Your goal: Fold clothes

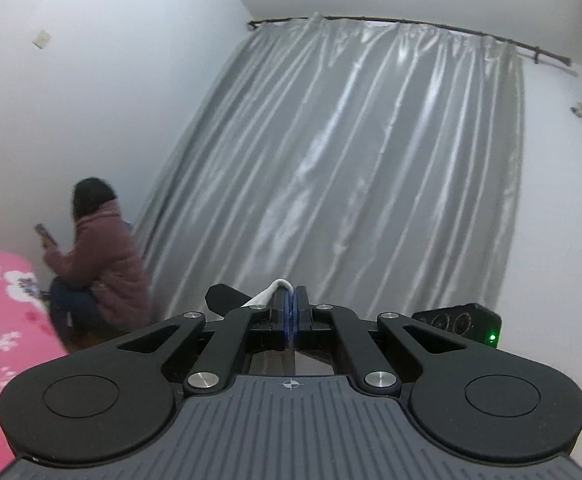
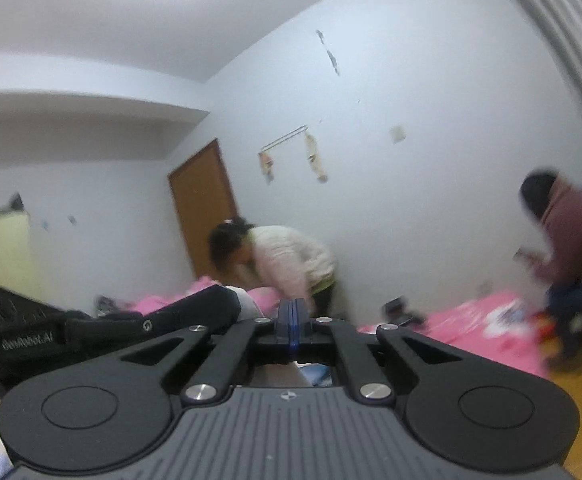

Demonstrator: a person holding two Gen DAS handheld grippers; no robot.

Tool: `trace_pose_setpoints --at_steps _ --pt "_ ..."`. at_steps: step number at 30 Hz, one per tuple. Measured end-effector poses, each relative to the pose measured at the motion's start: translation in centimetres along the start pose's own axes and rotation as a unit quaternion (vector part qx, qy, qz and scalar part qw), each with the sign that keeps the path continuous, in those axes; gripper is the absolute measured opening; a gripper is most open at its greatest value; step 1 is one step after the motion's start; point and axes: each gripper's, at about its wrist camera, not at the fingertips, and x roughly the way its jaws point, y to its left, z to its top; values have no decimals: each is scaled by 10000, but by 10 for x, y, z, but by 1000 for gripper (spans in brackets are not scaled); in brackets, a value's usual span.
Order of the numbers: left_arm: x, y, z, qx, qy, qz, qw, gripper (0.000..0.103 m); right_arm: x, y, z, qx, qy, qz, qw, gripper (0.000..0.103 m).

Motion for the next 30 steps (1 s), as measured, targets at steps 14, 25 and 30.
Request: trace_pose_setpoints --at_steps 14,25,30 --pt "13 116 -89 -1260 750 1846 9718 0 27 -43 -54 69 1125 -961 9890 40" --pt "-21 211 -163 -135 2429 4343 8673 56 2 -83 -187 638 2568 -1961 9442 62" --pt "-50 201 -185 -455 2972 3753 8768 56 -12 -53 -219 254 3033 -1462 9413 72"
